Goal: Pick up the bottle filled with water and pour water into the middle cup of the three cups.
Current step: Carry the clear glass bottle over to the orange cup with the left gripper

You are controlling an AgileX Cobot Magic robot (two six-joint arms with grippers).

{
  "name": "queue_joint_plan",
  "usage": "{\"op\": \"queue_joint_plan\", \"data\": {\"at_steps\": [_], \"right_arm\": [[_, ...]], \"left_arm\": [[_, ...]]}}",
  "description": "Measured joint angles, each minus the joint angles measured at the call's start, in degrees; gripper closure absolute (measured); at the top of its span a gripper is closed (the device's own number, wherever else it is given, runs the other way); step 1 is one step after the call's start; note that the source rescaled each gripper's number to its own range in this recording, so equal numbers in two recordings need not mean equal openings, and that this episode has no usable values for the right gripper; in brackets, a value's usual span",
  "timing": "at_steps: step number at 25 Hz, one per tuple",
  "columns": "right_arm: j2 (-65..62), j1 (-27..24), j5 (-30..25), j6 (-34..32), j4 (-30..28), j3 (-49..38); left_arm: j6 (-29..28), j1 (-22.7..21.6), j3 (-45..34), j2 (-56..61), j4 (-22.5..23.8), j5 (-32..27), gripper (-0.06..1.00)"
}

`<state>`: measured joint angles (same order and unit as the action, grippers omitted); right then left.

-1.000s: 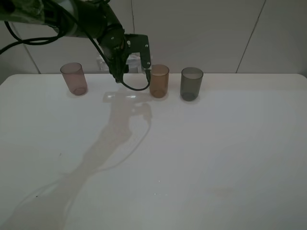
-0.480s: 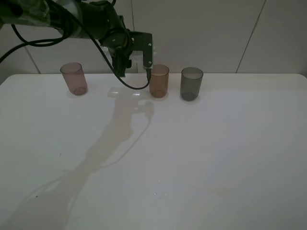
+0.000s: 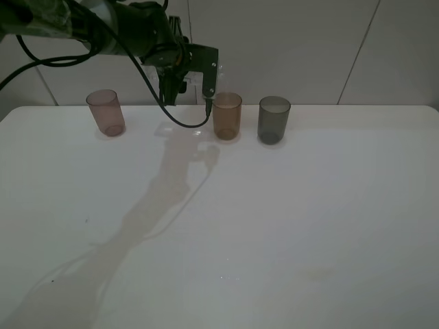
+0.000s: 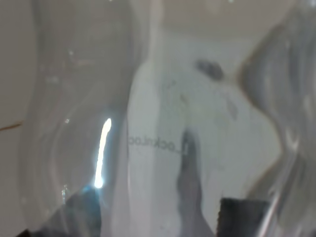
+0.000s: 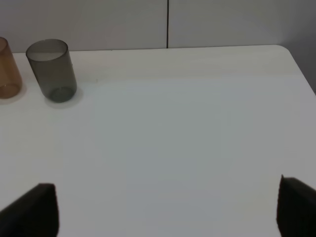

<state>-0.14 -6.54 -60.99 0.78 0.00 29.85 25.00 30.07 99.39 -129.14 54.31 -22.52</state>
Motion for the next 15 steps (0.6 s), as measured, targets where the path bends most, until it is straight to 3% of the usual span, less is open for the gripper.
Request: {"op": "queue_joint_plan", "data": {"at_steps": [15], "right_arm": [[0.0, 0.0, 0.0, 0.0, 0.0, 0.0]], "left_arm": [[0.0, 0.0, 0.0, 0.0, 2.1, 0.1, 0.93]]}}
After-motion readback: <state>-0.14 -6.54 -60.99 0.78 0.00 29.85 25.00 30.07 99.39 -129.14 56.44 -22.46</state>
